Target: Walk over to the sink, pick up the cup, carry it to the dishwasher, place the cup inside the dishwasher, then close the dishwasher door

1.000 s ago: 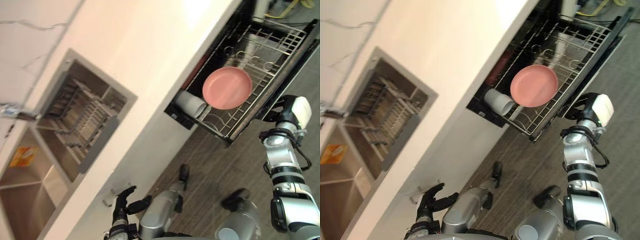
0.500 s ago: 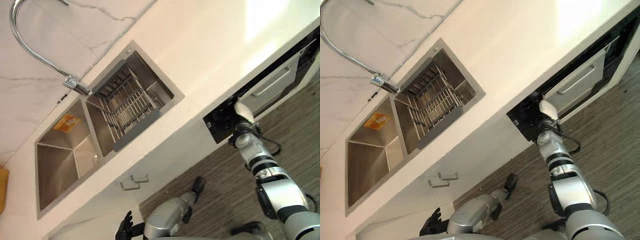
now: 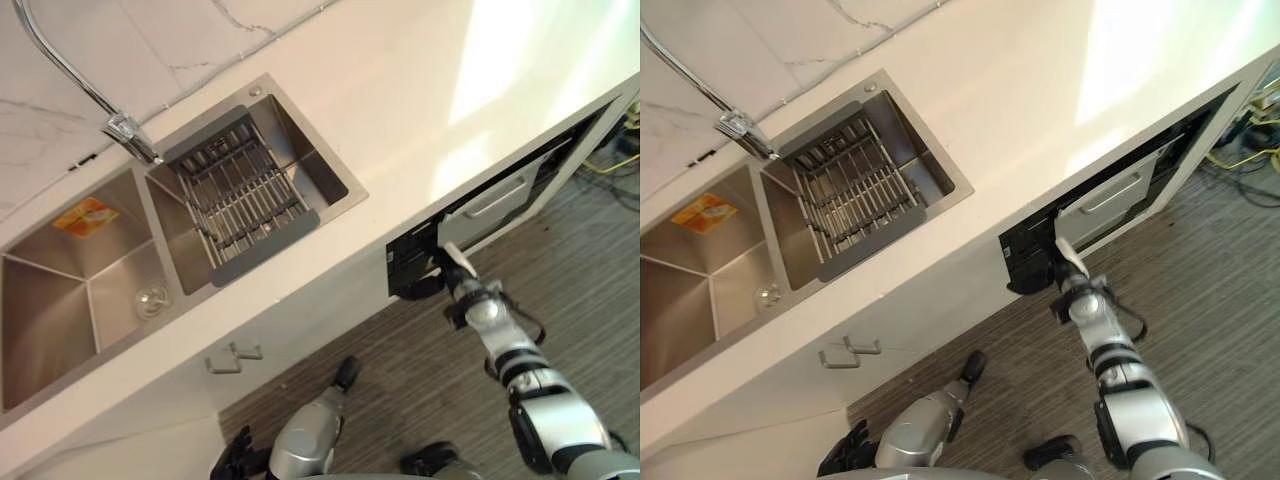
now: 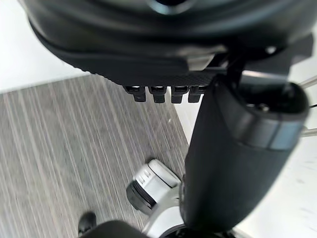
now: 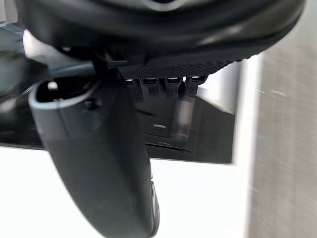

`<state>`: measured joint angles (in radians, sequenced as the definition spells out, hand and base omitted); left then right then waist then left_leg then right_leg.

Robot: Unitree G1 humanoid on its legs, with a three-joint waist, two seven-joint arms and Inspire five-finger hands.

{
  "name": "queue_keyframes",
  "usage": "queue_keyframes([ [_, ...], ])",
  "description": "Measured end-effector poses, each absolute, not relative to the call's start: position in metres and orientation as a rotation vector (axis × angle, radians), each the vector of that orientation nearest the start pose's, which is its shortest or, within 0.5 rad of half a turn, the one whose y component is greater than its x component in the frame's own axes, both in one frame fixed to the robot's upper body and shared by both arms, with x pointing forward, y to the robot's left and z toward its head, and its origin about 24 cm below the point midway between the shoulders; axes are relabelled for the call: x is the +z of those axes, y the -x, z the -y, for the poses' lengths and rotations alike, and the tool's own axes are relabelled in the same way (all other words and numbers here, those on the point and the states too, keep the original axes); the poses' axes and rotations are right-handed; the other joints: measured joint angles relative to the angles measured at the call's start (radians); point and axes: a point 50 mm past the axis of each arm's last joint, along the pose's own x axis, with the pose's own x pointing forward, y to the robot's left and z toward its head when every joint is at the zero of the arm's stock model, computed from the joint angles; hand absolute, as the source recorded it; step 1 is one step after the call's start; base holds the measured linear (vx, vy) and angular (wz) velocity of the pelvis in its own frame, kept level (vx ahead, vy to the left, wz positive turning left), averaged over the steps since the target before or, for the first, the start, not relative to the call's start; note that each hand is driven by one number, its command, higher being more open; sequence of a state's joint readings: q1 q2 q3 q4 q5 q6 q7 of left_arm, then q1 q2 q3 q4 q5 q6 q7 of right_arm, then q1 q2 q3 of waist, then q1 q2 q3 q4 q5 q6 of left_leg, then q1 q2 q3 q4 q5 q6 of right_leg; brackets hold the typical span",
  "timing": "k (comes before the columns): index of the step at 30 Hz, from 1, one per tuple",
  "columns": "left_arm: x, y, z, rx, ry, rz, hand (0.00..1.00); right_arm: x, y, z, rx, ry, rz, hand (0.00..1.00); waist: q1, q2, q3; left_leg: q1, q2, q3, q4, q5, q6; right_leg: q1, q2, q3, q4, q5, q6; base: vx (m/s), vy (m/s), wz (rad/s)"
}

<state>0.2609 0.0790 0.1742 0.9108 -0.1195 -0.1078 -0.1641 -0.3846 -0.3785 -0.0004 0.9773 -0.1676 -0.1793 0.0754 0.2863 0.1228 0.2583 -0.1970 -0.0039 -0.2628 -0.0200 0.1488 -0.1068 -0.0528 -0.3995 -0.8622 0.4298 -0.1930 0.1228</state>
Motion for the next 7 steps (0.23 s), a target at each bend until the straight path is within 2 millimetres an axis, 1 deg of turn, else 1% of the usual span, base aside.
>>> queue_keyframes([
  [1,-0.155,-0.058,-0.209,0.196,0.183,-1.014,1.0,-0.046,-0.269,0.266,-0.035,0.415,-0.501,1.0,-0.004,-0.017,0.001,0.005,-0.005,0.0,0.008,-0.014,-0.002,0.006,0.001,0.019,-0.004,0.002,0.0,0.02,-0.018,0.07],
  [2,-0.155,-0.058,-0.212,0.201,0.185,-1.017,1.0,-0.058,-0.254,0.271,-0.076,0.36,-0.547,1.0,-0.008,-0.027,-0.001,0.006,-0.01,0.0,0.017,-0.023,-0.002,0.01,0.001,0.033,-0.003,0.003,-0.001,0.02,0.004,0.17],
  [3,-0.155,-0.056,-0.218,0.212,0.186,-1.032,1.0,-0.086,-0.213,0.282,-0.155,0.266,-0.666,1.0,-0.032,-0.056,-0.003,0.005,-0.022,-0.015,0.043,-0.049,0.014,0.018,-0.002,0.07,0.011,0.013,-0.021,0.02,0.014,0.37],
  [4,-0.155,-0.055,-0.22,0.217,0.183,-1.038,1.0,-0.101,-0.186,0.285,-0.19,0.233,-0.733,1.0,-0.057,-0.062,-0.007,0.002,-0.028,-0.036,0.062,-0.06,0.018,0.018,-0.003,0.109,0.041,0.028,-0.052,0.04,0.051,0.55],
  [5,-0.154,-0.054,-0.223,0.218,0.178,-1.042,1.0,-0.11,-0.165,0.286,-0.21,0.217,-0.779,1.0,-0.077,-0.066,-0.009,0.0,-0.034,-0.054,0.073,-0.067,0.023,0.015,-0.006,0.144,0.07,0.039,-0.073,0.05,0.077,0.92],
  [6,-0.154,-0.05,-0.231,0.23,0.163,-1.055,1.0,-0.132,-0.11,0.284,-0.252,0.167,-0.912,1.0,-0.118,-0.093,-0.021,0.005,-0.054,-0.095,0.097,-0.081,0.035,0.003,-0.004,0.268,0.133,0.063,-0.109,0.07,0.072,0.88],
  [7,-0.154,-0.048,-0.235,0.242,0.16,-1.062,1.0,-0.14,-0.088,0.278,-0.266,0.135,-0.967,1.0,-0.131,-0.112,-0.026,0.015,-0.064,-0.111,0.099,-0.084,0.038,0.002,0.0,0.325,0.15,0.072,-0.109,0.05,0.034,0.68],
])
